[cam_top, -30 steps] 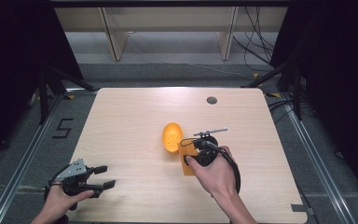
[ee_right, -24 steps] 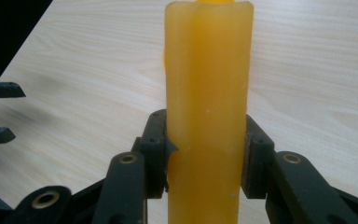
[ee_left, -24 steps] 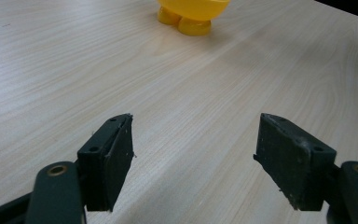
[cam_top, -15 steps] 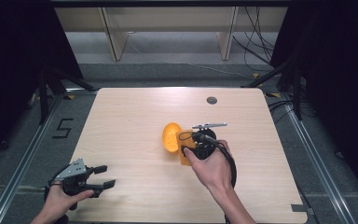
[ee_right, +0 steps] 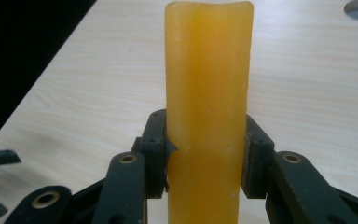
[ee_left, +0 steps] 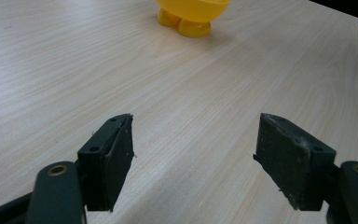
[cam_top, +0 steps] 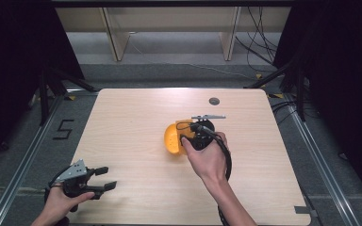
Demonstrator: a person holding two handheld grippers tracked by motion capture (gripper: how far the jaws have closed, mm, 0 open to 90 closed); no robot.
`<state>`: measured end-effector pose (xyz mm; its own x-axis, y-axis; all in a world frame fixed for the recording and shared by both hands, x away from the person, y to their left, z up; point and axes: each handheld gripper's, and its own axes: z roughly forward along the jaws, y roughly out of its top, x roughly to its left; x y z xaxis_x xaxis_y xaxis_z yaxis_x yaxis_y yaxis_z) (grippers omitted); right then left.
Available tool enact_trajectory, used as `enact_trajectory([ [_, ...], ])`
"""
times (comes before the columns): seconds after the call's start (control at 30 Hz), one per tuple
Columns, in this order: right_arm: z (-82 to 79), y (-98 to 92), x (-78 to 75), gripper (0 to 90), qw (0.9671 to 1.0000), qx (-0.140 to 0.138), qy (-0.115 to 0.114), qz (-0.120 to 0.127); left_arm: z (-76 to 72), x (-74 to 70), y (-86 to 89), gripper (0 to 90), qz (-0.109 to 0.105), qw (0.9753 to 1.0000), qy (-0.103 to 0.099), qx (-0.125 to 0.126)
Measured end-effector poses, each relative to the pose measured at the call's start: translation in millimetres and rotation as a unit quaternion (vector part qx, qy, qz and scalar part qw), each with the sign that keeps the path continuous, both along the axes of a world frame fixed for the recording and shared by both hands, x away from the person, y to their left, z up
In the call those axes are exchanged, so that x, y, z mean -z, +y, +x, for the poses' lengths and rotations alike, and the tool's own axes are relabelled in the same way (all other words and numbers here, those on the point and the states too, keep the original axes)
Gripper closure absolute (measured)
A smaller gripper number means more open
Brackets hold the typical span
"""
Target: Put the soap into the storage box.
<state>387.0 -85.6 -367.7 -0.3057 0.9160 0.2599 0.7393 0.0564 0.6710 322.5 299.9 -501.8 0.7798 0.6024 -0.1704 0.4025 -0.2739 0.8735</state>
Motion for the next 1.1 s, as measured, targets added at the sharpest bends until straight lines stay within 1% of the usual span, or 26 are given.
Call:
enact_trajectory([
  [0.03, 0.7, 0.7, 0.0, 61.6, 1.0, 0.002, -0.003, 0.001, 0.0, 0.0, 0.2, 26.8, 0.001, 1.0, 0.0, 0.0],
  [0.07, 2.8, -1.9, 1.7, 61.6, 0.9997, -0.011, -0.019, -0.009, -0.2, -0.1, 0.2, 26.8, -0.001, 1.0, 0.001, -0.002],
  [0.1, 2.9, -0.2, 0.8, 61.6, 1.0, -0.005, -0.007, -0.004, 0.3, -0.2, 0.7, 26.8, 0.003, 1.0, -0.001, 0.0],
  [0.13, 5.5, -0.7, 1.7, 61.6, 0.9999, -0.009, -0.01, -0.01, 0.4, -0.2, 0.6, 26.8, 0.002, 1.0, -0.001, 0.0],
  [0.17, 6.4, 1.0, 2.6, 61.6, 0.9999, -0.007, -0.008, -0.007, 0.2, -0.2, 0.3, 26.8, 0.001, 1.0, -0.001, 0.0],
  [0.2, 7.3, 1.5, 3.0, 61.6, 0.9999, -0.006, -0.002, -0.014, 0.0, -0.1, 0.2, 26.8, 0.0, 1.0, 0.001, 0.0],
  [0.27, 10.9, 3.7, 4.5, 61.6, 0.9998, -0.005, 0.005, -0.017, 0.1, -0.1, 0.1, 26.8, 0.001, 1.0, 0.0, 0.0],
  [0.3, 13.7, 4.2, 5.8, 61.7, 0.9997, -0.009, 0.003, -0.021, 0.1, -0.1, 0.1, 26.8, 0.001, 1.0, -0.001, 0.001],
  [0.33, 15.2, 5.4, 6.0, 61.6, 0.9998, -0.007, 0.007, -0.016, 0.1, -0.1, 0.1, 26.8, 0.0, 1.0, -0.001, 0.0],
  [0.37, 17.9, 6.1, 5.5, 61.6, 0.9996, -0.006, 0.014, -0.025, 0.2, -0.1, 0.1, 26.8, 0.0, 1.0, 0.0, 0.0],
  [0.4, 20.0, 7.2, 4.8, 61.6, 0.9996, -0.01, 0.016, -0.022, -0.1, 0.0, 0.0, 26.8, 0.0, 1.0, 0.001, -0.001],
  [0.5, 26.0, 11.7, 2.5, 61.6, 0.9993, 0.0, 0.027, -0.026, 0.2, -0.1, 0.2, 26.8, 0.0, 1.0, 0.0, 0.0],
  [0.53, 27.8, 13.0, 1.4, 61.6, 0.9989, 0.004, 0.031, -0.034, 0.0, 0.0, 0.0, 26.8, 0.0, 1.0, 0.001, -0.001],
  [0.57, 28.9, 15.8, 0.2, 61.6, 0.999, 0.01, 0.036, -0.026, 0.0, 0.0, 0.0, 26.8, 0.0, 1.0, 0.001, -0.001],
  [0.6, 30.8, 16.9, -0.8, 61.6, 0.9986, 0.01, 0.042, -0.03, 0.0, 0.1, -0.1, 26.8, -0.001, 1.0, 0.002, -0.001],
  [0.67, 32.5, 18.8, -1.2, 61.6, 0.9987, 0.013, 0.043, -0.026, 0.0, 0.1, -0.2, 26.8, 0.0, 1.0, 0.002, -0.001],
  [0.7, 36.5, 21.5, -2.0, 61.6, 0.9981, 0.014, 0.053, -0.03, -0.1, 0.0, -0.2, 26.8, 0.0, 1.0, 0.001, -0.001],
  [0.77, 39.4, 22.4, -1.6, 61.6, 0.998, 0.01, 0.054, -0.032, -0.2, 0.0, -0.2, 26.8, 0.0, 1.0, 0.001, 0.0],
  [0.8, 44.6, 26.0, -1.0, 61.6, 0.997, 0.012, 0.065, -0.04, -0.2, 0.0, -0.1, 26.8, 0.0, 1.0, 0.002, 0.0],
  [0.83, 46.7, 28.6, -0.5, 61.6, 0.9962, 0.014, 0.076, -0.04, -0.2, 0.0, -0.1, 26.8, 0.0, 1.0, 0.002, 0.0],
  [0.87, 46.7, 28.6, -0.5, 61.6, 0.9962, 0.014, 0.076, -0.04, -0.2, 0.0, -0.1, 26.8, 0.0, 1.0, 0.002, 0.0],
  [0.93, 55.2, 32.3, 2.9, 61.6, 0.9952, 0.017, 0.087, -0.041, -0.2, 0.5, -0.5, 26.7, -0.003, 1.0, 0.003, -0.002],
  [0.97, 57.8, 33.4, 3.7, 61.6, 0.995, 0.018, 0.089, -0.042, 0.1, 0.4, 0.1, 26.7, 0.001, 1.0, 0.003, 0.0],
  [1.03, 60.4, 34.0, 4.3, 61.6, 0.9949, 0.017, 0.089, -0.045, -0.2, 0.5, -0.6, 26.7, -0.004, 1.0, 0.003, -0.002],
  [1.07, 65.1, 35.1, 5.0, 61.6, 0.9941, 0.015, 0.098, -0.046, 0.0, 0.1, 0.1, 26.7, 0.0, 1.0, 0.003, 0.001],
  [1.1, 65.1, 35.1, 5.0, 61.6, 0.9941, 0.015, 0.098, -0.046, 0.0, 0.1, 0.1, 26.7, 0.0, 1.0, 0.003, 0.001],
])
